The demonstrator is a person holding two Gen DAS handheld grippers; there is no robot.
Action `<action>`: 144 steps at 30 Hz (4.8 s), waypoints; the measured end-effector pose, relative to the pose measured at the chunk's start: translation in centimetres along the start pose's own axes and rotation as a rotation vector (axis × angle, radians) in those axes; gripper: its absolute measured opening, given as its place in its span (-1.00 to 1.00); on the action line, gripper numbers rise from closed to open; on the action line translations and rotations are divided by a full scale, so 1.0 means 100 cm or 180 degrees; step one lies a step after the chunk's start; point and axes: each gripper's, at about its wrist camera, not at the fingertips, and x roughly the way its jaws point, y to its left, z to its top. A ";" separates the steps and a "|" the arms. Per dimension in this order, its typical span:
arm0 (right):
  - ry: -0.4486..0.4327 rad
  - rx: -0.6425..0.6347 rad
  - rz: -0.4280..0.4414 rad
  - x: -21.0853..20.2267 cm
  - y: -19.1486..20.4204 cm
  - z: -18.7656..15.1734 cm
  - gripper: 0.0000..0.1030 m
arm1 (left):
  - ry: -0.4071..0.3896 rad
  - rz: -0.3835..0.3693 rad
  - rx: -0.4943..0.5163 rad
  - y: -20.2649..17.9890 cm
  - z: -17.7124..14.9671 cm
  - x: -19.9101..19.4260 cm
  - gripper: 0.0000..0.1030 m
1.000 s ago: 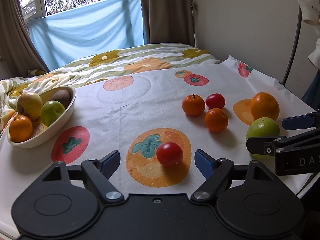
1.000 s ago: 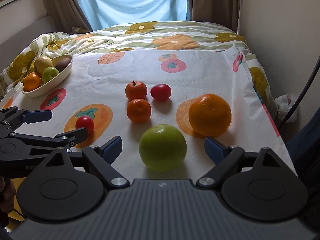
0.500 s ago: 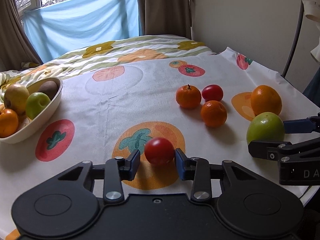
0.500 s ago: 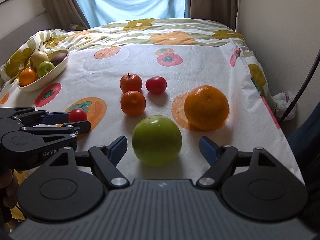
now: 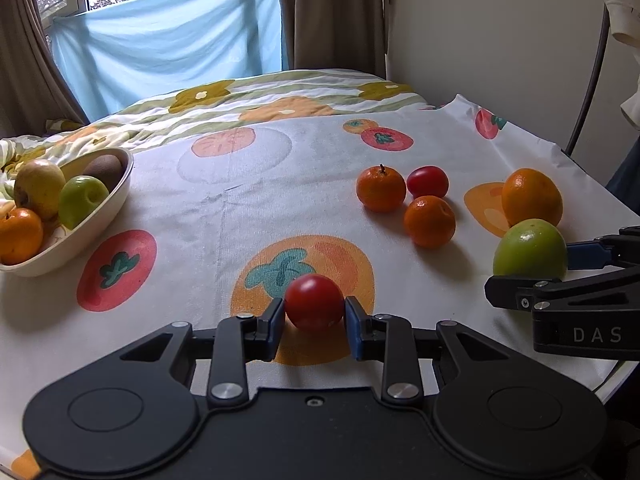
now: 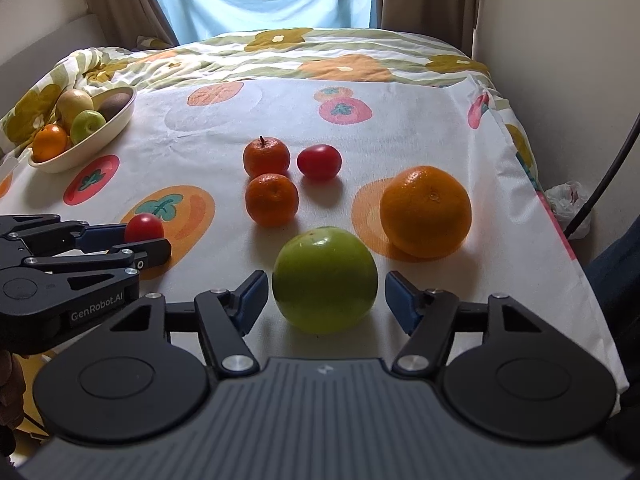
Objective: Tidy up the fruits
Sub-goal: 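Grasp a red tomato with the left tool while the right tool grasps the large green fruit, then carry the tomato in the left tool while the right tool carries the green fruit to the bowl, then open the left tool to drop the tomato while the right tool releases the green fruit into the bowl, then move both tools back toward the remaining tangerines and large orange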
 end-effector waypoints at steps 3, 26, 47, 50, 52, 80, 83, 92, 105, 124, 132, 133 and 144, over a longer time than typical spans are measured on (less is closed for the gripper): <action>0.0004 0.0000 -0.0010 0.000 0.001 0.001 0.39 | 0.0017 0.0018 -0.0003 0.001 -0.001 -0.003 -0.32; -0.0221 -0.0172 0.0453 -0.038 0.028 0.051 0.36 | -0.0130 0.0456 -0.0553 0.043 0.017 -0.084 -0.32; -0.0352 -0.0645 0.1124 -0.013 0.137 0.166 0.36 | -0.0295 0.0910 -0.0893 0.156 0.072 -0.094 -0.32; -0.0338 -0.0696 0.1142 0.003 0.159 0.180 0.36 | -0.0249 0.0898 -0.0910 0.176 0.078 -0.082 -0.32; -0.0326 -0.0720 0.1152 0.013 0.171 0.188 0.36 | -0.0217 0.0892 -0.0892 0.187 0.082 -0.072 -0.32; 0.0030 -0.0758 0.1110 0.132 0.239 0.238 0.36 | 0.0250 0.0626 -0.0346 0.241 0.095 0.024 0.89; 0.0023 -0.0833 0.1116 0.134 0.243 0.239 0.36 | 0.0198 0.0535 -0.0519 0.248 0.094 0.018 0.89; -0.0054 -0.0945 0.1114 0.153 0.259 0.243 0.36 | 0.0181 0.0540 -0.0727 0.262 0.096 0.011 0.89; -0.0040 -0.0961 0.1201 0.178 0.278 0.244 0.36 | 0.0183 0.0562 -0.0756 0.268 0.085 0.012 0.89; -0.0240 -0.0827 0.1088 0.151 0.268 0.238 0.93 | 0.0190 0.0643 -0.0781 0.272 0.080 0.004 0.90; -0.0233 -0.0798 0.1033 0.113 0.244 0.230 0.93 | 0.0082 0.0795 -0.0832 0.255 0.082 -0.025 0.91; -0.0244 -0.0799 0.1025 0.106 0.240 0.228 0.94 | 0.0076 0.0813 -0.0844 0.251 0.081 -0.030 0.91; -0.0571 -0.0870 0.0818 0.008 0.197 0.195 1.00 | -0.0098 0.0909 -0.0933 0.204 0.080 -0.088 0.93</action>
